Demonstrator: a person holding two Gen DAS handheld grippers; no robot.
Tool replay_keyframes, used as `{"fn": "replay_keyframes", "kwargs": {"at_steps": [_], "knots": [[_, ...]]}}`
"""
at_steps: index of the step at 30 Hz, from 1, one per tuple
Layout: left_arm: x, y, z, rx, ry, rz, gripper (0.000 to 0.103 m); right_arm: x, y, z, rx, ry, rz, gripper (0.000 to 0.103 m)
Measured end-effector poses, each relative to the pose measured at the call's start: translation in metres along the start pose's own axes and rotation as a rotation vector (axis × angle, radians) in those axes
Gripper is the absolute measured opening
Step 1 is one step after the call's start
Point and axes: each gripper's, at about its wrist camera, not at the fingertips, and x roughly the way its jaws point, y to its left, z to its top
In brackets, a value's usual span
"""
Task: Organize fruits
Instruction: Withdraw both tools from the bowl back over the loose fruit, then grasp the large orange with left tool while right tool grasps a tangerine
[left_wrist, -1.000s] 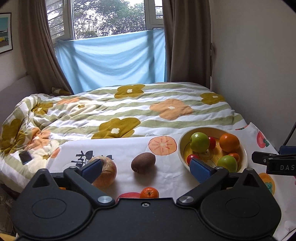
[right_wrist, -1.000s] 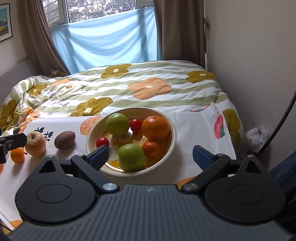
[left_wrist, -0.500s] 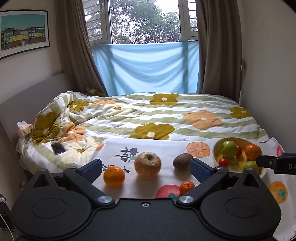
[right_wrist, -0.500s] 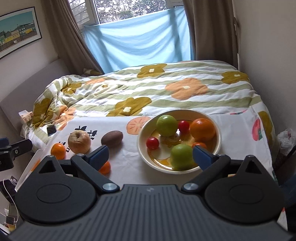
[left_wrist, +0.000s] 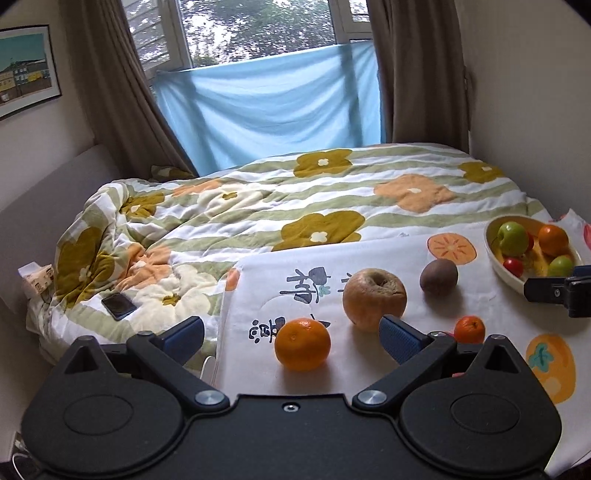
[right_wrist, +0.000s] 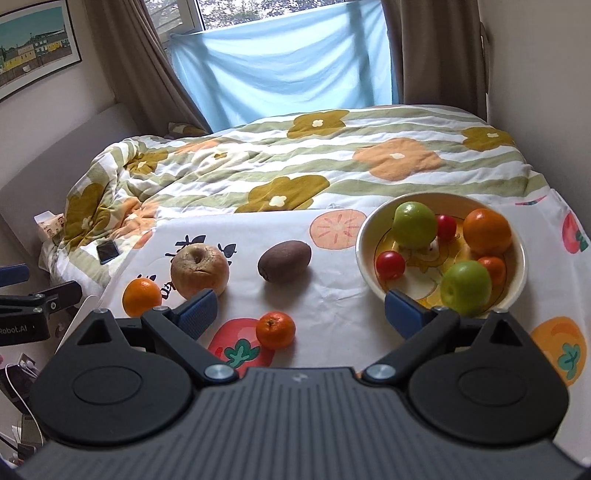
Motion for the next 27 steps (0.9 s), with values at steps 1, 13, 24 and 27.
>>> {"fn": "replay_keyframes", "kwargs": {"at_steps": [1,13,24,27], "knots": [[0.007,0.004,-0.001,0.019,0.006,-0.02,0.102,0.005,0.004,-0.002,0.011,0.005,-0.015,0.103],[0.09,0.026,-0.015,0.178,0.077,-0.217,0.096,0.054,0.036,-0.022,0.089,0.065,-0.159,0.103],[0.135,0.033,-0.021,0.145,0.145,-0.35,0.087,0.082,0.047,-0.034,0.109,0.102,-0.219,0.095],[0.14,0.032,-0.022,0.145,0.159,-0.369,0.08,0.084,0.047,-0.035,0.125,0.101,-0.227,0.094]]}}
